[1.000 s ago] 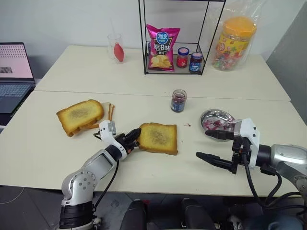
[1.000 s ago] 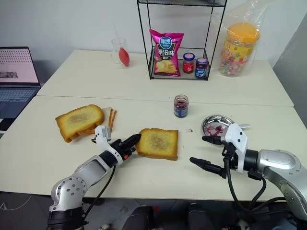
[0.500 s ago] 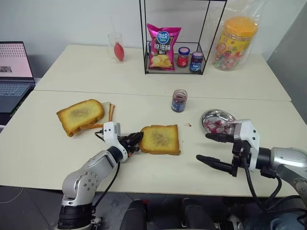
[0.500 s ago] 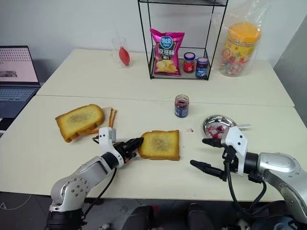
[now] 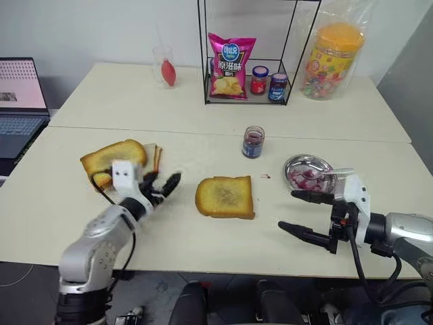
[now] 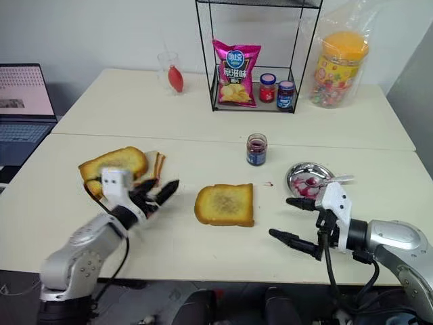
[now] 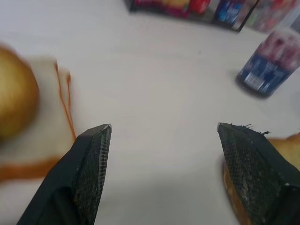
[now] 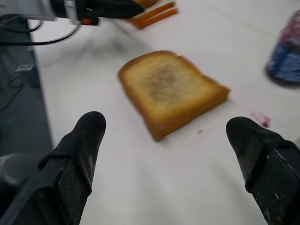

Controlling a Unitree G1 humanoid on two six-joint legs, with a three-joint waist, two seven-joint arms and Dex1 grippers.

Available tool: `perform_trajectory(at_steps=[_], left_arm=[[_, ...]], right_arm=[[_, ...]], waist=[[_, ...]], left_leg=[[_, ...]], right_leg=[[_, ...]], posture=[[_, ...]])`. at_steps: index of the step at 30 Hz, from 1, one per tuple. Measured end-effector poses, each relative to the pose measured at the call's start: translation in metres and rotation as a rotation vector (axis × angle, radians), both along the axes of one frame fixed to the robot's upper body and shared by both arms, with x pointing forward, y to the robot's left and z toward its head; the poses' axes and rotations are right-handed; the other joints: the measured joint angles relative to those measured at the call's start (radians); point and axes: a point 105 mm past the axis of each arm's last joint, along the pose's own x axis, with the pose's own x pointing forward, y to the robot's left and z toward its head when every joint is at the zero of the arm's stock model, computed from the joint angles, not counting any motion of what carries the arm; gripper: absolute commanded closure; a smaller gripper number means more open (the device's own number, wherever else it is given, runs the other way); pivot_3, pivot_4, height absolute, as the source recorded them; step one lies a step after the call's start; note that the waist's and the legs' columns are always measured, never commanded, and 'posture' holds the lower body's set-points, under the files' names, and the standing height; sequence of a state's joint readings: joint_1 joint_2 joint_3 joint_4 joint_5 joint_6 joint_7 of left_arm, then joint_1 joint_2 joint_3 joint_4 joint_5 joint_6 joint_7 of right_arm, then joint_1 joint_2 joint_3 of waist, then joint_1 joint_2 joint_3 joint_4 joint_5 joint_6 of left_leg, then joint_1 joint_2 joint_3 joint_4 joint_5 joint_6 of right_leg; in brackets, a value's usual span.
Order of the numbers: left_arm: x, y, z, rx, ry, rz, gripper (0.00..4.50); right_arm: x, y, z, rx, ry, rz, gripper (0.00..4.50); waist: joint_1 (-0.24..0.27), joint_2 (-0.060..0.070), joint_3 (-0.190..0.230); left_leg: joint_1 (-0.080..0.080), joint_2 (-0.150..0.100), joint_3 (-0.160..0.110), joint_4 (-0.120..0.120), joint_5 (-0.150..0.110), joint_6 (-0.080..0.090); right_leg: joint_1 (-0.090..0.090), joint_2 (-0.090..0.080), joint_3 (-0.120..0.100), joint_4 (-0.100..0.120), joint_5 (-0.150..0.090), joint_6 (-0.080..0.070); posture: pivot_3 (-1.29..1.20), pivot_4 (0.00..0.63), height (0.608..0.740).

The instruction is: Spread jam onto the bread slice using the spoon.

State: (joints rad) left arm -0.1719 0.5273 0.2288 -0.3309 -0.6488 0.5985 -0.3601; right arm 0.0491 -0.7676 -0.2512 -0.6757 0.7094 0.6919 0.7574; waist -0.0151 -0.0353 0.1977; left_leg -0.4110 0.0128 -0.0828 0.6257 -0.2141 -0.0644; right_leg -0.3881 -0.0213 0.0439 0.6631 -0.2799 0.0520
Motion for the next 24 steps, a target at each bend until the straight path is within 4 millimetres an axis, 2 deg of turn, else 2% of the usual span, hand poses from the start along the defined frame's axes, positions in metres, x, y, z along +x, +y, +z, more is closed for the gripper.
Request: perform_trajectory(at_steps=[1,3,5,6,11,13,18,23,24], left_arm=[[-0.003,-0.007,0.015,0.060,-0.056,-0.072,0.73],[-0.012,-0.028,0.035,0.171,-0.158,-0.230,0.39],[-0.027,-0.053,0.035,0.333,-0.193,-0.451,0.01],[-0.034,-0.064,0.034,0.358,-0.209,-0.535,0.01],[-0.054,-0.101,0.041,0.433,-0.237,-0.844,0.01],[-0.062,-0.114,0.042,0.436,-0.236,-0.950,0.01],[-0.067,-0.132,0.039,0.414,-0.239,-1.030,0.01],[-0.067,-0.137,0.032,0.445,-0.224,-1.052,0.01],[-0.067,-0.138,0.029,0.451,-0.217,-1.055,0.01]], right_arm=[[0.003,-0.006,0.004,0.024,-0.023,-0.051,0.00],[0.009,-0.020,0.009,0.055,-0.058,-0.155,0.00],[0.016,-0.038,0.015,0.136,-0.110,-0.302,0.00],[0.018,-0.047,0.014,0.138,-0.116,-0.361,0.00],[0.031,-0.093,0.004,0.262,-0.152,-0.717,0.00],[0.045,-0.111,-0.001,0.354,-0.145,-0.880,0.00],[0.063,-0.133,-0.022,0.482,-0.062,-1.050,0.00],[0.085,-0.142,-0.037,0.588,0.027,-1.095,0.00],[0.096,-0.143,-0.043,0.627,0.067,-1.097,0.00]], waist=[[0.003,0.000,0.000],[0.007,0.002,-0.001],[0.010,0.002,-0.001],[0.010,0.006,-0.001],[0.009,0.007,-0.001],[0.000,0.007,-0.001],[-0.016,0.009,-0.001],[-0.018,0.011,0.000],[-0.020,0.011,0.000]], left_leg=[[0.000,0.000,0.000,0.000,0.000,0.000],[0.000,-0.001,0.003,-0.001,0.000,0.000],[-0.002,0.000,0.002,-0.001,0.000,0.000],[-0.002,-0.001,0.004,-0.001,0.000,0.000],[-0.002,0.001,0.002,0.000,0.000,0.000],[-0.002,0.001,0.003,0.001,0.000,0.000],[-0.001,0.001,0.003,0.001,0.000,0.001],[-0.001,0.001,0.003,0.000,0.000,0.001],[0.000,0.001,0.003,0.001,0.000,0.001]], right_leg=[[0.000,0.000,0.000,-0.001,0.000,0.000],[0.000,-0.002,0.003,-0.003,0.001,0.001],[0.000,0.000,0.001,-0.004,0.002,0.000],[-0.001,-0.002,0.003,-0.004,0.003,-0.002],[-0.002,0.001,0.002,-0.001,0.002,0.000],[-0.002,0.001,0.003,-0.001,0.002,0.000],[-0.001,0.001,0.003,0.000,0.003,0.001],[-0.002,0.002,0.003,0.001,0.005,-0.004],[-0.001,0.002,0.004,0.001,0.006,-0.004]], posture=[[0.00,0.150,0.740],[0.00,0.150,0.740],[0.00,0.150,0.740],[0.00,0.150,0.740],[0.00,0.150,0.740],[0.00,0.150,0.740],[0.00,0.150,0.740],[0.00,0.150,0.740],[0.00,0.150,0.740]])
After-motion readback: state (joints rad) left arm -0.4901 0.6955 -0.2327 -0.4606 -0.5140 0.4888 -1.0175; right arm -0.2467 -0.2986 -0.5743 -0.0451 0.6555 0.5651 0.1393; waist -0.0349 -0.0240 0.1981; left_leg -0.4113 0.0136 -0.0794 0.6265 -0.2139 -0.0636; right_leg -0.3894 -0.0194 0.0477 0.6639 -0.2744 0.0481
